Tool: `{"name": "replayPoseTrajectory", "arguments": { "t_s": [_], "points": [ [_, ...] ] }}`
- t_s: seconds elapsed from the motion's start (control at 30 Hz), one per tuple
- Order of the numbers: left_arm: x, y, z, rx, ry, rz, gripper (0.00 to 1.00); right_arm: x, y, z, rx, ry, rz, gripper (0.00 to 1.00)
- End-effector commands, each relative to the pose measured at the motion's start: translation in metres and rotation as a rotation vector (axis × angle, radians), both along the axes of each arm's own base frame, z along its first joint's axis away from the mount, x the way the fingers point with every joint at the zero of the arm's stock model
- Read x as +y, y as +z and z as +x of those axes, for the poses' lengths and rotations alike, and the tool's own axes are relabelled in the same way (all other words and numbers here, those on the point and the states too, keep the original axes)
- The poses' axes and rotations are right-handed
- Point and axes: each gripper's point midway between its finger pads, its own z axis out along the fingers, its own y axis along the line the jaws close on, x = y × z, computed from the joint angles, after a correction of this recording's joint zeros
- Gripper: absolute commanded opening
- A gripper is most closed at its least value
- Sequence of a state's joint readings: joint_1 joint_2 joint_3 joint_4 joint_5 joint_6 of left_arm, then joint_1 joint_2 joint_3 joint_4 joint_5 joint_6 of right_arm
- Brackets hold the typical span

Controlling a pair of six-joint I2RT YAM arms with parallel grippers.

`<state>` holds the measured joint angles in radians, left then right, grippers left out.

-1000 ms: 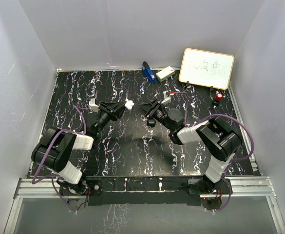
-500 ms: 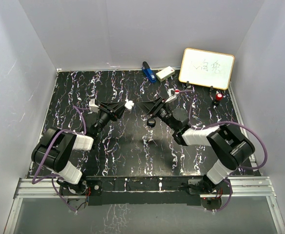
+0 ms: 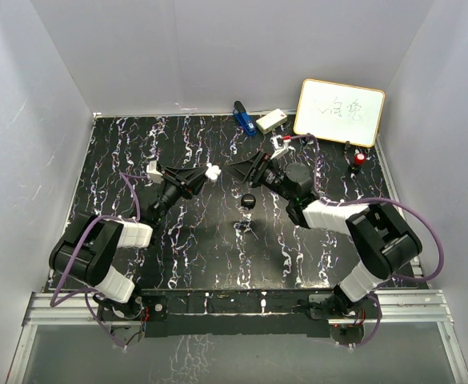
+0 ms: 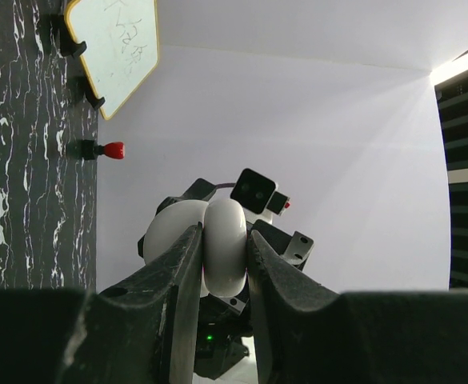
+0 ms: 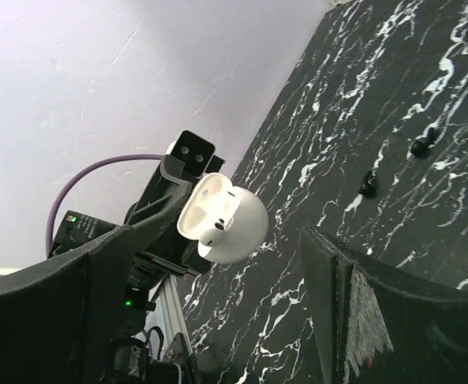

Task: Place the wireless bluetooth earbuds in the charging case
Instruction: Place the earbud in the charging case.

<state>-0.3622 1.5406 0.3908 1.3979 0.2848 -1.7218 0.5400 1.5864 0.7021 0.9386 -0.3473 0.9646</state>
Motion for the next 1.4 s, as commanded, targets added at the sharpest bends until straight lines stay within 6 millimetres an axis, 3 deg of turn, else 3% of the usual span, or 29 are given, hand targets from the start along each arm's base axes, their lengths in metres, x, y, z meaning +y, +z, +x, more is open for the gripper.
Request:
{"name": "replayPoseTrajectory", "arguments": {
  "t_s": [0.0,0.53,1.2,1.27,1.37],
  "points": [
    [0.002,0.042,-0.012,-0.138,-0.019,-0.044,0.0,0.011,0.026,0.003,-0.034,0.067,0.059,0.82],
    [0.002,0.043,-0.011,-0.142,-0.015,-0.041,0.0,0.022,0.02,0.018,0.006,0.08,0.091,0.81],
    [0.001,0.044,-0.009,-0.142,-0.014,-0.045,0.0,0.016,0.014,0.027,0.026,0.065,0.092,0.81],
    [0.002,0.044,-0.009,-0.143,-0.012,-0.047,0.0,0.017,0.001,0.03,0.05,0.066,0.081,0.81],
    [0.001,0.045,-0.008,-0.143,-0.012,-0.047,0.0,0.018,-0.001,0.03,0.057,0.072,0.08,0.81]
  ]
}}
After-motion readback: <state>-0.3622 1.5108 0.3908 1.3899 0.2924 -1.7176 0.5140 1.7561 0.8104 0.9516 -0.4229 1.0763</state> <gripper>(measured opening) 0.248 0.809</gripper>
